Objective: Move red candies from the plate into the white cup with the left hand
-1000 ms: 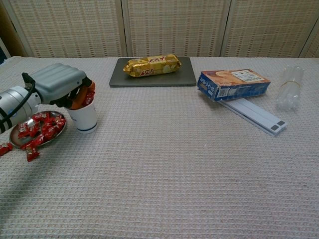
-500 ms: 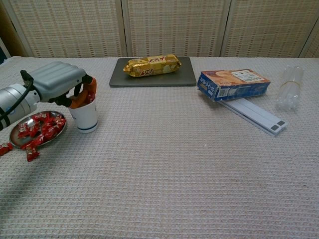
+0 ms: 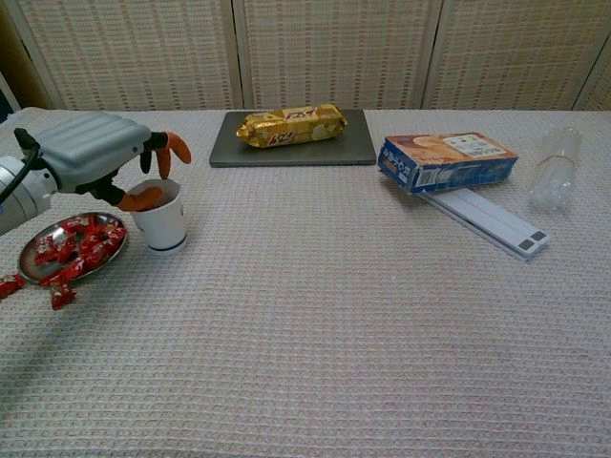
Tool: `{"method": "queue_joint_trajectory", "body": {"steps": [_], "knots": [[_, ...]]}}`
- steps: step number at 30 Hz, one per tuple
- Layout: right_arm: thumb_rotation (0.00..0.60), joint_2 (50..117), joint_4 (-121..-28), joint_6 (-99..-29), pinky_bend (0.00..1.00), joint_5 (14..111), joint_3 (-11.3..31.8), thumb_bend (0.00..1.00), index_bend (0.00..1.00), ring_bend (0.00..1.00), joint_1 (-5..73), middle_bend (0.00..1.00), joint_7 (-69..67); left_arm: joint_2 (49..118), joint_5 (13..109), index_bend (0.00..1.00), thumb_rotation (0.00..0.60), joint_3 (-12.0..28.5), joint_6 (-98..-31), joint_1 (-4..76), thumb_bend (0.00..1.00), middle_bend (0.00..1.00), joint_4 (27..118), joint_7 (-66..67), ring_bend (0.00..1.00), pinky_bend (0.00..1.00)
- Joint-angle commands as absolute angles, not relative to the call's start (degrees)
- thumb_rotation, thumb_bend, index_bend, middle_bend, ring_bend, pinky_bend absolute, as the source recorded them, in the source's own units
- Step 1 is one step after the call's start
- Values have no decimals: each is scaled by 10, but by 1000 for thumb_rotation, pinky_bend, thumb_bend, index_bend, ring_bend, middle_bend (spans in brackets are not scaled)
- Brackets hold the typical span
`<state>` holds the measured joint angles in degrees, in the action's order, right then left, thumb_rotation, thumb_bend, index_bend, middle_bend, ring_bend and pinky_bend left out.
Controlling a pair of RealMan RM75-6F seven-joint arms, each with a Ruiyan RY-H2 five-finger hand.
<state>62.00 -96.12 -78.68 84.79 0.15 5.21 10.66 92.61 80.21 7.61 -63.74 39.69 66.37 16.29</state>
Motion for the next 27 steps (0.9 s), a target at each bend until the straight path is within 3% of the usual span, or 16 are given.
{"method": "queue_joint_trajectory", "body": {"steps": [1, 6, 14, 20, 27], "knots": [[600, 620, -961, -787, 0, 848, 1, 64, 0, 0, 52, 0, 107, 918, 804, 189, 600, 77, -644, 394, 442, 319, 675, 159, 368, 827], [600, 619, -961, -790, 0, 852, 0, 64, 0, 0, 51, 0, 105, 896, 819, 171, 600, 69, -681, 370, 443, 287, 708, 146, 357, 828], [600, 618, -960, -793, 0, 861, -4, 64, 0, 0, 50, 0, 100, 844, 860, 215, 600, -2, -780, 271, 394, 290, 744, 102, 358, 853], [600, 619, -961, -791, 0, 867, -7, 64, 0, 0, 51, 0, 102, 857, 869, 270, 600, -48, -822, 198, 386, 344, 685, 70, 393, 884], [600, 620, -962, -788, 0, 872, -10, 64, 0, 0, 51, 0, 106, 887, 847, 279, 600, -46, -815, 159, 388, 361, 596, 40, 396, 886]]}}
